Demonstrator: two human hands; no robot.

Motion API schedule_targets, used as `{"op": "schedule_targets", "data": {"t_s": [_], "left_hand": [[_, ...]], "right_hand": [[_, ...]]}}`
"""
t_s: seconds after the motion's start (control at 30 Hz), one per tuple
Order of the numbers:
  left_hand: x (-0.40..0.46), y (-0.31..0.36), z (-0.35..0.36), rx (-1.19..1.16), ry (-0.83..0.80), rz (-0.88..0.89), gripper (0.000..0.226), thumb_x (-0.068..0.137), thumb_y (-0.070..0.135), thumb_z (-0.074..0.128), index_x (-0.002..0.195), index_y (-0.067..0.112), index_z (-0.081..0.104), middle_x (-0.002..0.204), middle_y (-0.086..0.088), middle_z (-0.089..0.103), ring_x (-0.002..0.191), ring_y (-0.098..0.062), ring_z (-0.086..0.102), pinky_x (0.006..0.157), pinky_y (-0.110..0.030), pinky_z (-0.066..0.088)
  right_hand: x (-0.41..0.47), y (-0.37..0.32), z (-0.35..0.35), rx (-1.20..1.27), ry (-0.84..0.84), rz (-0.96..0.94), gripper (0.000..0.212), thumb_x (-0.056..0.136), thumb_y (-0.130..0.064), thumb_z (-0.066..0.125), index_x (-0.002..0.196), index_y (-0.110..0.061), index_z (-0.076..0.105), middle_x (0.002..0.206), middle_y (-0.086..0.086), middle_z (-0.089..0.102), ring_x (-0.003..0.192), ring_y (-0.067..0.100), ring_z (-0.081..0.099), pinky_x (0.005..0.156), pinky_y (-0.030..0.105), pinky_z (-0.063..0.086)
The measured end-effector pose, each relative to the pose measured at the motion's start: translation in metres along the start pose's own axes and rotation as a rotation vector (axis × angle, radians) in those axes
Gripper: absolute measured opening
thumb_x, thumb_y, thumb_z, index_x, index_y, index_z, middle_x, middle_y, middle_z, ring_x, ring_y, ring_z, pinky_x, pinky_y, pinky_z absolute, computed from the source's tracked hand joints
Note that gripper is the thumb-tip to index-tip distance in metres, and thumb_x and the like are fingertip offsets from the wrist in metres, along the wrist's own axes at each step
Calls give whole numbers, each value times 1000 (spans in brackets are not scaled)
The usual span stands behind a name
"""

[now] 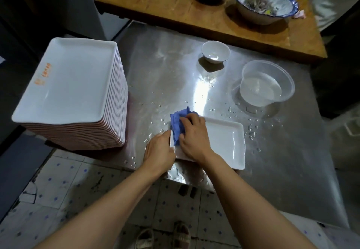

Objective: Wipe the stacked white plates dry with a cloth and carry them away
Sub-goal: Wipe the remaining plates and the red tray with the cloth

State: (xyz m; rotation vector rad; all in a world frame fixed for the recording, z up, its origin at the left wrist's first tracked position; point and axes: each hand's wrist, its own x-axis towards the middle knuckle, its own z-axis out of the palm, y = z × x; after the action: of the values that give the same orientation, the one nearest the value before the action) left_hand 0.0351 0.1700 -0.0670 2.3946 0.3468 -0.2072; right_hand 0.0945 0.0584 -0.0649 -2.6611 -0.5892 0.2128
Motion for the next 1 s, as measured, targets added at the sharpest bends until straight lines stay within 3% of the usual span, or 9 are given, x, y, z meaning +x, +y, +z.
{"op": "schedule_targets", "data": {"t_s": [0.1, 0.17, 0.23, 0.4, 0.57, 0.67, 0.8, 0.9, 1.0], "left_hand": [[0, -1, -2, -107, -51, -58, 24, 82, 0, 50, 72, 18, 39, 81, -17, 60, 69, -29, 69, 62, -36, 51], [0, -1, -4, -251, -79, -103, 27, 83, -1, 48, 73, 24, 52, 71, -4, 63, 53, -21, 68, 49, -28, 51], [-1, -1, -6, -348, -90, -129, 33, 79, -3, 47, 83, 25, 62, 71, -1, 69, 47, -20, 66, 47, -29, 54], [0, 0, -7, -312, -80, -163, 35, 78, -9, 44, 98, 11, 64, 72, -4, 66, 46, -19, 66, 49, -36, 58], [0, 3, -7, -241, -98, -187, 45, 81, -10, 36, 109, 17, 58, 94, -6, 60, 47, -16, 67, 43, -25, 49], [0, 3, -6, -241, -90, -184, 53, 77, -8, 34, 111, 25, 57, 85, -2, 62, 46, -15, 66, 40, -21, 44], [1, 2, -3, -215, -76, -181, 59, 75, -7, 36, 113, 32, 57, 70, 6, 59, 45, -13, 66, 41, -19, 40], [1, 2, -4, -172, -64, -160, 61, 76, -5, 40, 116, 37, 59, 60, 13, 55, 47, -10, 66, 52, -23, 41], [0, 3, -7, -207, -91, -167, 63, 80, -6, 40, 120, 40, 57, 64, 16, 55, 48, -10, 67, 43, -17, 41]], "right_hand": [[-12, 4, -2, 71, -31, -65, 32, 91, -15, 45, 117, -2, 59, 126, 13, 54, 118, 29, 42, 106, 30, 20], [-23, 4, -2, 133, -60, -83, 29, 91, -14, 49, 116, -6, 62, 126, 9, 56, 119, 24, 41, 106, 29, 22], [-33, 4, 0, 164, -97, -86, 26, 90, -14, 52, 113, -9, 63, 123, 6, 56, 117, 23, 41, 101, 28, 27], [-51, 11, -8, 37, -152, -153, 26, 92, -18, 52, 116, -15, 62, 125, 2, 56, 118, 21, 43, 97, 31, 32], [-79, 50, -34, -116, -125, -57, 27, 89, -19, 51, 113, -27, 61, 124, -7, 55, 122, 15, 40, 98, 33, 19], [-95, 76, -50, -166, -110, 14, 25, 93, -18, 47, 112, -25, 62, 125, -6, 54, 122, 14, 41, 99, 32, 20], [-98, 87, -56, -211, -60, 7, 19, 91, -12, 52, 103, -11, 67, 119, 4, 59, 109, 20, 49, 88, 29, 39], [-86, 81, -48, -124, -34, 120, 18, 92, -7, 47, 100, -8, 64, 114, 6, 56, 98, 18, 48, 79, 26, 34], [-67, 65, -36, -108, -24, 100, 17, 95, -19, 48, 106, -12, 59, 116, 4, 52, 108, 25, 47, 76, 29, 31]]}}
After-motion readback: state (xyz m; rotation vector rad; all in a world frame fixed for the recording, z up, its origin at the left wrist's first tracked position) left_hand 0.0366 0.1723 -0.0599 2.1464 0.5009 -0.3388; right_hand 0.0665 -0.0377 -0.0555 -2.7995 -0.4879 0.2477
